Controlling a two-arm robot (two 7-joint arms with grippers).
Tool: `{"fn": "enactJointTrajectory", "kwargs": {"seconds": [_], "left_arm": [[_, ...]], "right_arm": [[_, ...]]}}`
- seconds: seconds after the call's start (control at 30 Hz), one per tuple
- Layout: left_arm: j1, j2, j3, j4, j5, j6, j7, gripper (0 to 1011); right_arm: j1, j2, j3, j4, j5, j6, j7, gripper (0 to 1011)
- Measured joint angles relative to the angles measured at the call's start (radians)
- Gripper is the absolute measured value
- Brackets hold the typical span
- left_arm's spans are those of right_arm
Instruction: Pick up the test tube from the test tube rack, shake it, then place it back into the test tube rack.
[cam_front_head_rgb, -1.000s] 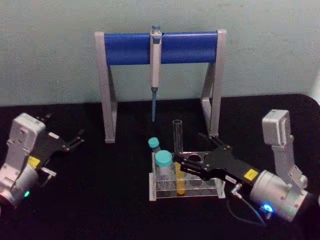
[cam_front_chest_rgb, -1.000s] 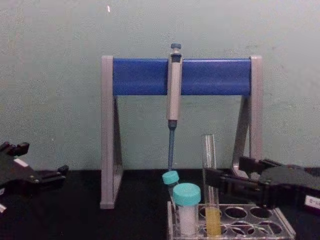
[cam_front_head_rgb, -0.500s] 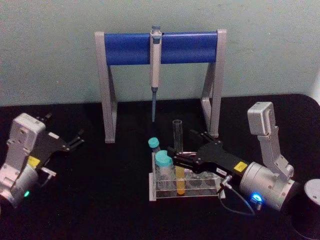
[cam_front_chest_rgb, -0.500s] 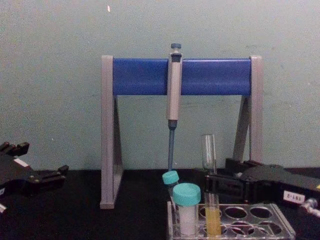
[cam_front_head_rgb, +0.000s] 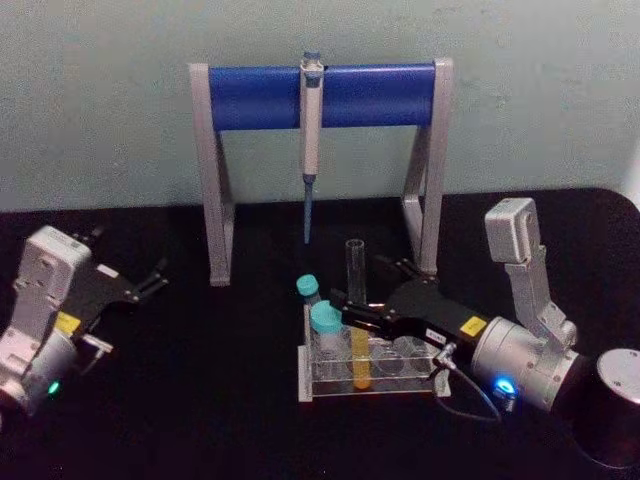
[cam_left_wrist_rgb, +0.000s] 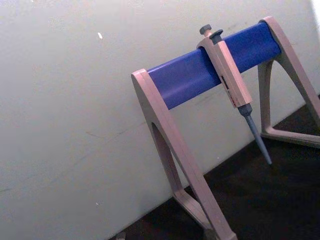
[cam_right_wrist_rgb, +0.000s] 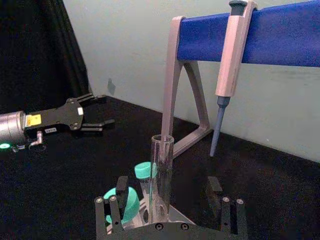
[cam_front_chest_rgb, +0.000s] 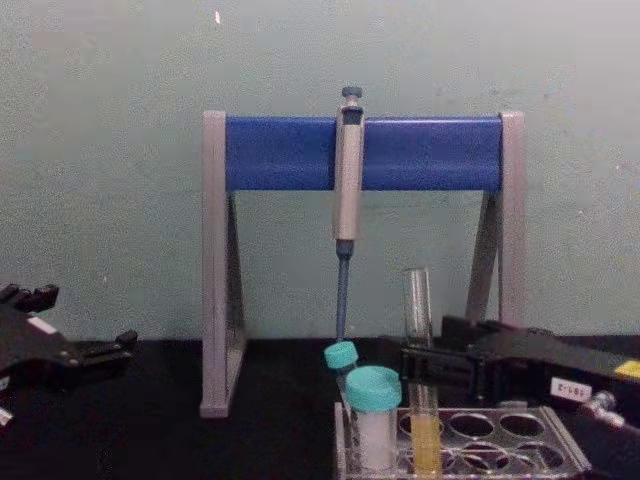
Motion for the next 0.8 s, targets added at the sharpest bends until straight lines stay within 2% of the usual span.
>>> {"fn": "enactJointTrajectory", "kwargs": {"seconds": [0.33, 0.8], "left_arm": [[0.000, 0.000, 0.000, 0.000, 0.000, 0.000, 0.000, 1001], [0.000, 0.000, 0.000, 0.000, 0.000, 0.000, 0.000, 1001]], "right_arm": [[0.019, -0.014, -0.008, 0.024, -0.006, -0.006, 0.005, 1000], [0.018, -0.013, -0.007, 0.023, -0.007, -0.007, 0.005, 978]]}}
